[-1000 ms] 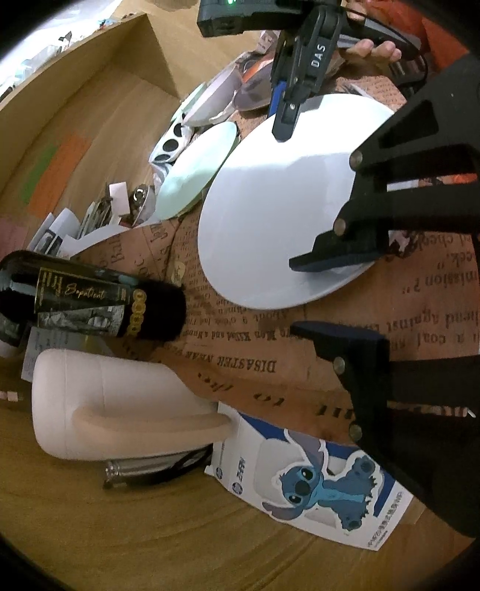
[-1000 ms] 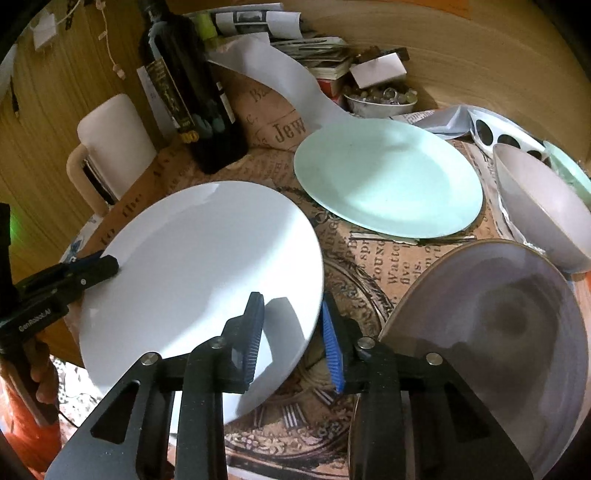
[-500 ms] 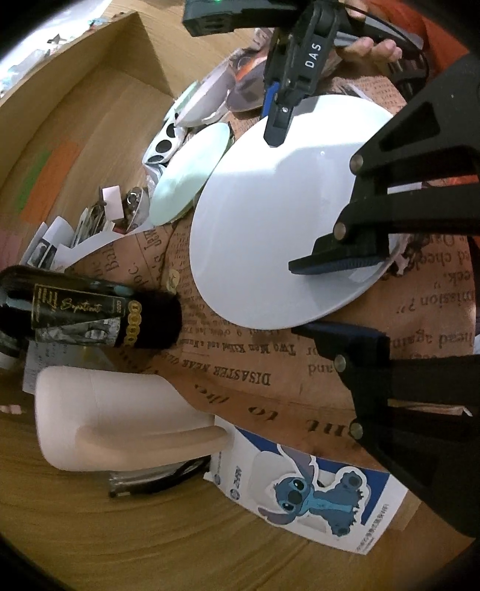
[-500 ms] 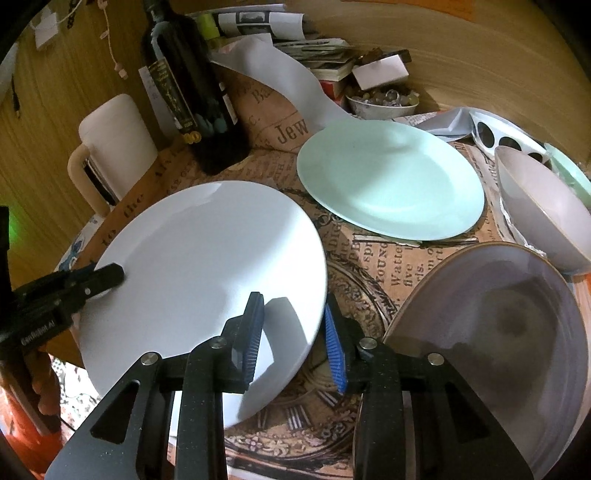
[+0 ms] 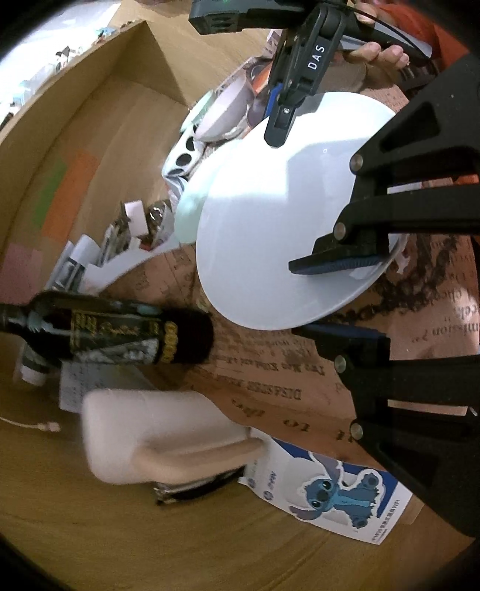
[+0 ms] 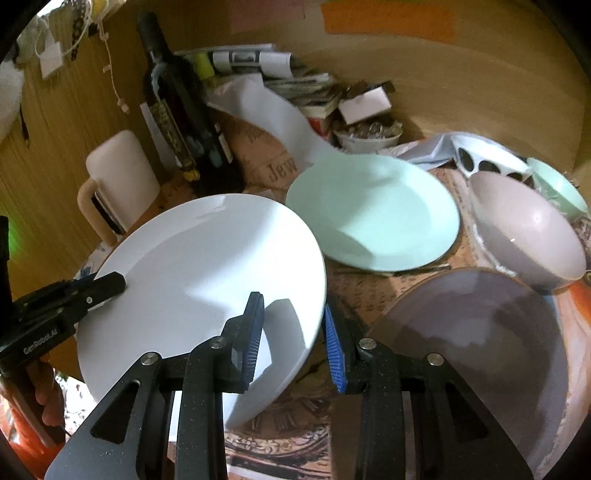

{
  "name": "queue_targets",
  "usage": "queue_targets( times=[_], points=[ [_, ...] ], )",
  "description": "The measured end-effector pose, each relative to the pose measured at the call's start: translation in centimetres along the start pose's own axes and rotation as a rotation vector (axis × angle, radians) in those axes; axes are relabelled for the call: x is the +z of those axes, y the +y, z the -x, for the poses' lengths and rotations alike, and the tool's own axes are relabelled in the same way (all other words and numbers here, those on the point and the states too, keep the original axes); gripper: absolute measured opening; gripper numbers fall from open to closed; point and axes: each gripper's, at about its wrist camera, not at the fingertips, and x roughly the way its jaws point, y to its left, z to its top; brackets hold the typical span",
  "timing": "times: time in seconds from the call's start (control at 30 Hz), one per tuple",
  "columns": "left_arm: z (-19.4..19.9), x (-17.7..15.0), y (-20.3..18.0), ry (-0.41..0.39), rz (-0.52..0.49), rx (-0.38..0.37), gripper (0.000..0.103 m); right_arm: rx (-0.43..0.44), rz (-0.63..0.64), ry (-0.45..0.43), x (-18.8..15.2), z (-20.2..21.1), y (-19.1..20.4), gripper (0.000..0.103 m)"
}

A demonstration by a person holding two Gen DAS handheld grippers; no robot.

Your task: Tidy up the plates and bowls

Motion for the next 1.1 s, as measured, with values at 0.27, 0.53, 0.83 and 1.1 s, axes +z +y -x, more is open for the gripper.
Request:
queue_targets(
  times=[0.27, 0.53, 0.83, 1.1],
  points=[
    [0.4, 0.9, -2.3, -0.036, -0.021, -0.034, 0.024, -0.028, 0.0, -0.053, 0.3, 2.2, -1.4, 0.029],
    [0.9, 1.5, -5.1, -0.063, -0.056, -0.054, 0.024, -0.038, -0.018, -0.092, -0.3, 4.2, -3.5, 0.029],
    [0.9, 1.7, -8.2, -0.075, -0.079, -0.071, 0.024, -0.044, -0.035, -0.11, -1.2, 6.2, -5.7, 0.029],
    [-0.1, 0.9, -10.9, -0.038, -0.107, -0.08, 0.024, -0.047, -0.065, -0.102, -2.5, 7.2, -8.1, 0.029]
  ],
)
